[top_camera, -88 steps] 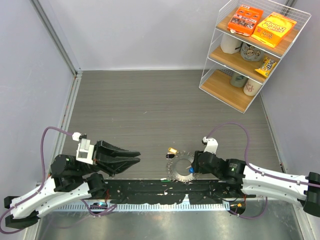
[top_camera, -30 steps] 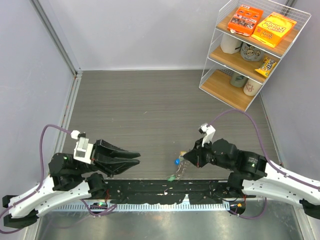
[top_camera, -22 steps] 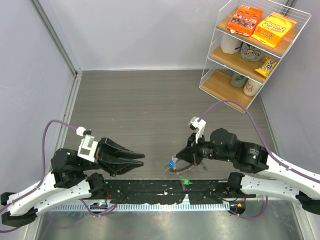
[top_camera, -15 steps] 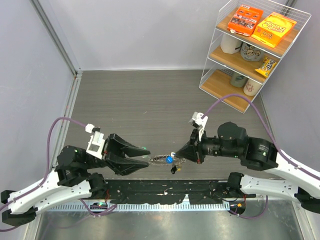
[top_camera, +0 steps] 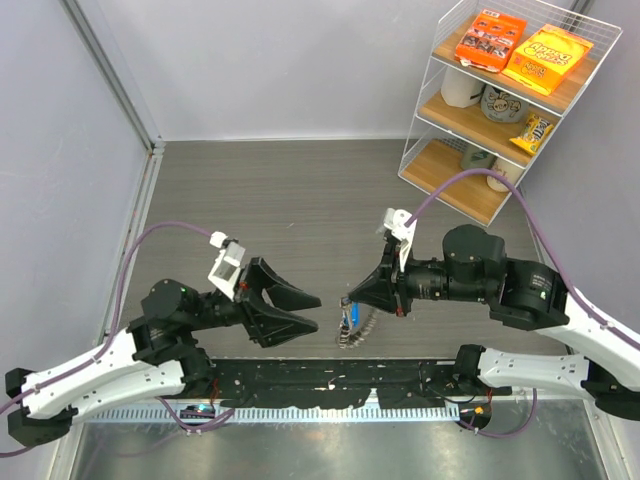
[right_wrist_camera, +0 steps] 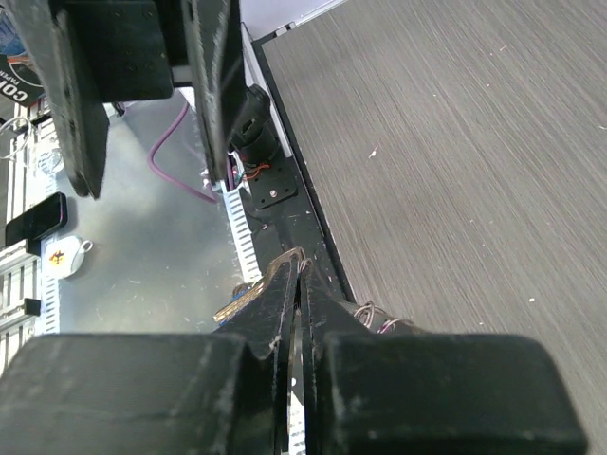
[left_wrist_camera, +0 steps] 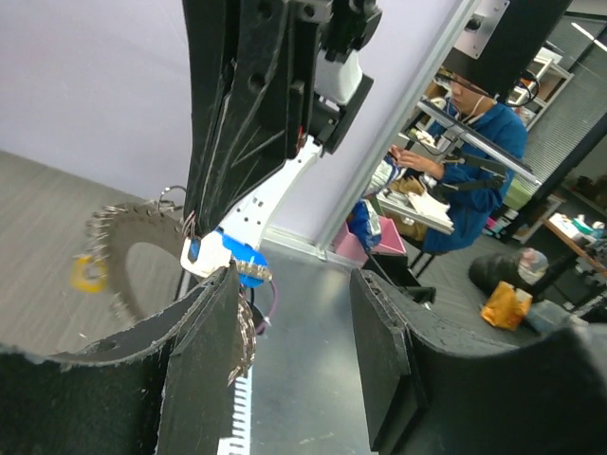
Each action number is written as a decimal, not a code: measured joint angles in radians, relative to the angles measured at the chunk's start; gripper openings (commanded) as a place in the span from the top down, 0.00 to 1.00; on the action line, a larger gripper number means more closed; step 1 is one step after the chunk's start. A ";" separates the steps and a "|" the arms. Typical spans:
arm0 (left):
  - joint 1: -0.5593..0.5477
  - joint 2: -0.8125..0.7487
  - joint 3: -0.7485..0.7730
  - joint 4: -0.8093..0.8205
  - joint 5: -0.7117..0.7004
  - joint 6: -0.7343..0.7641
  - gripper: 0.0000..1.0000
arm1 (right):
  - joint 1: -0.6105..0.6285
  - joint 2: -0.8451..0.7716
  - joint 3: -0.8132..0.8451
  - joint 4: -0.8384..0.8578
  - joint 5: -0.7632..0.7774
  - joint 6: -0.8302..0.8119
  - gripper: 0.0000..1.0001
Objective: Put the keys on the keyring
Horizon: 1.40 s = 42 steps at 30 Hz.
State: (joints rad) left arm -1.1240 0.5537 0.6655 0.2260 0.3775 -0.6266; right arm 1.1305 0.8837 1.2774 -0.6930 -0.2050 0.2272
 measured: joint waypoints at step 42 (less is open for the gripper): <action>0.000 0.170 0.026 0.137 -0.010 -0.179 0.37 | 0.069 0.063 0.142 0.024 0.009 -0.043 0.94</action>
State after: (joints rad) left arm -1.1240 0.7238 0.6914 0.3630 0.3672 -0.8051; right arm 1.1995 0.9470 1.4193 -0.6693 -0.1959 0.1837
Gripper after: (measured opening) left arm 0.624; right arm 0.079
